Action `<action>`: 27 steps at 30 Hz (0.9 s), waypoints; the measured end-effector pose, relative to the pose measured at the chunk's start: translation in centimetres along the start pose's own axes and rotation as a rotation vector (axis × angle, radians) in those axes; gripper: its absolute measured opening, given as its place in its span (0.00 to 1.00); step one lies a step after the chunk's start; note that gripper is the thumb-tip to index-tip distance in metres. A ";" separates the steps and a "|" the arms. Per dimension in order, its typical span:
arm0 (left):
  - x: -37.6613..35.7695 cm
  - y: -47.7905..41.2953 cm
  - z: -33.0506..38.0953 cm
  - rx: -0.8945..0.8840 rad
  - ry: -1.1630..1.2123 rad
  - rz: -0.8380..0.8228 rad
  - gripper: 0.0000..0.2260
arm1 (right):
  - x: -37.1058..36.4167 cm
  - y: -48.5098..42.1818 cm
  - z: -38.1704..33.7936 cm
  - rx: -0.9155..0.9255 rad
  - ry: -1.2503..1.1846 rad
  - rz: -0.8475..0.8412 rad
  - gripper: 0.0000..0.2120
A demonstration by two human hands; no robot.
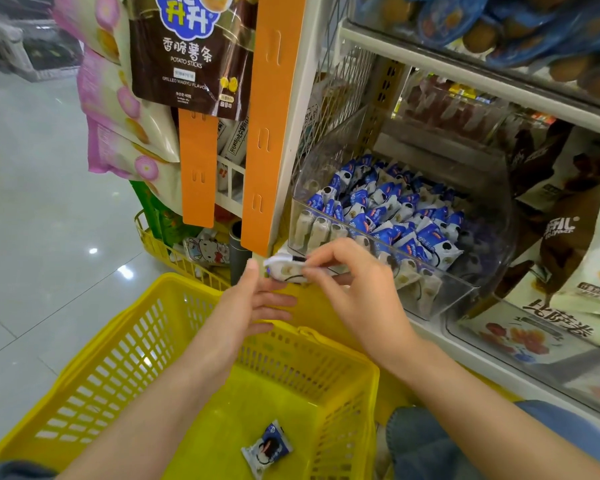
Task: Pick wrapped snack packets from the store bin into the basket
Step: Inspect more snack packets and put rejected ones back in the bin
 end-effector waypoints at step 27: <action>-0.6 0.3 -0.7 -0.563 -0.345 0.301 0.14 | -2.0 0.7 0.6 -0.453 -0.212 -0.095 0.07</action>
Point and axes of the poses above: each hand's wrist, its own y-axis away from the middle knuckle, its own x-axis out of the back of the hand, z = x × y, the point moved 1 cm from there along -y, towards the middle knuckle, and after that the axes turned 11 degrees about x, right-handed, at the moved point
